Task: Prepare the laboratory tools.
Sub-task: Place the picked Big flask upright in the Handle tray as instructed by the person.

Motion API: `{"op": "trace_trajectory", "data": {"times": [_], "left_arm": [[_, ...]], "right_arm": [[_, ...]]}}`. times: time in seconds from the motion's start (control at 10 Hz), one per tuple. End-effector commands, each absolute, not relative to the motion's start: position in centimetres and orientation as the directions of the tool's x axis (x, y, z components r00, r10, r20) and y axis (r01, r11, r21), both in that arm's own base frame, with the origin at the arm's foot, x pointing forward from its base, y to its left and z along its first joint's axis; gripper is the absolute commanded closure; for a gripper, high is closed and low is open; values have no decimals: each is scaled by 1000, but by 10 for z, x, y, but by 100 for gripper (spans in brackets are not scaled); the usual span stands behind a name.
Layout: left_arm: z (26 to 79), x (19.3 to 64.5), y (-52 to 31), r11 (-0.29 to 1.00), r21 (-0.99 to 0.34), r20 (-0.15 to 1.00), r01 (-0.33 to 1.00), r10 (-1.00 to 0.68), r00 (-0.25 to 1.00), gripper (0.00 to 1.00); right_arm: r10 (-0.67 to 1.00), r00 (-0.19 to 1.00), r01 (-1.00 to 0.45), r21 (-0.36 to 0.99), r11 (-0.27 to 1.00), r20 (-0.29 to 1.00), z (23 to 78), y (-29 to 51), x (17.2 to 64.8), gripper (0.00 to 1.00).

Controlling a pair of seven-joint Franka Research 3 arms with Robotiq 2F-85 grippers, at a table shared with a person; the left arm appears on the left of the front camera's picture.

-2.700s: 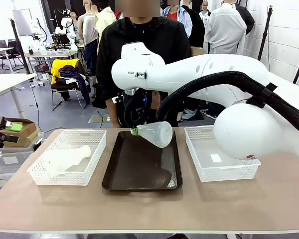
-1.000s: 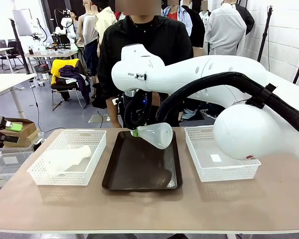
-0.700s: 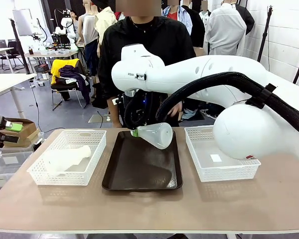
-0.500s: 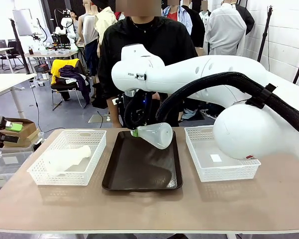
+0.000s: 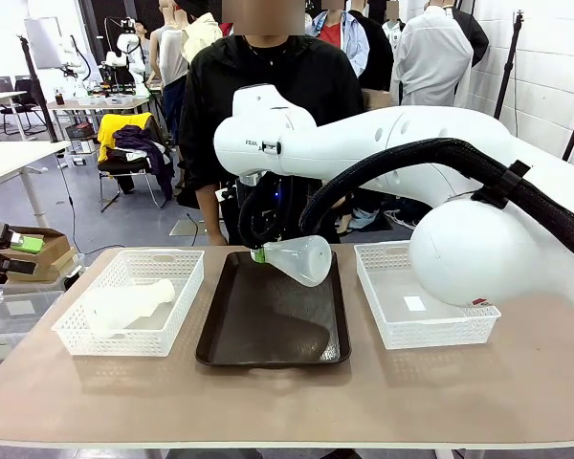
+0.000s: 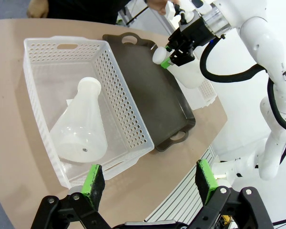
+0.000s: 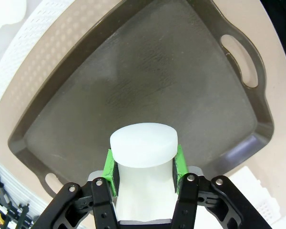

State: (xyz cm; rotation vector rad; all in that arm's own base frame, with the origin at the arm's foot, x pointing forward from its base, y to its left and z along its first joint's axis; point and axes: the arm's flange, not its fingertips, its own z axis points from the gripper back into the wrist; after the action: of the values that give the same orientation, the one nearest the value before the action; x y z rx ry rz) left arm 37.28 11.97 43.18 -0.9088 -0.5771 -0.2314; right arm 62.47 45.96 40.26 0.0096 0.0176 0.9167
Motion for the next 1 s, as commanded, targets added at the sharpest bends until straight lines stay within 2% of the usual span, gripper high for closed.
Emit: {"op": "trace_trajectory", "data": {"times": [0.0,0.9], "left_arm": [[432,373,121,596,-678,571,430,58,819,0],[432,373,121,596,-678,571,430,58,819,0]], "right_arm": [[794,608,-793,15,608,-10,403,460,624,100],[794,608,-793,16,608,-11,403,460,625,100]]}}
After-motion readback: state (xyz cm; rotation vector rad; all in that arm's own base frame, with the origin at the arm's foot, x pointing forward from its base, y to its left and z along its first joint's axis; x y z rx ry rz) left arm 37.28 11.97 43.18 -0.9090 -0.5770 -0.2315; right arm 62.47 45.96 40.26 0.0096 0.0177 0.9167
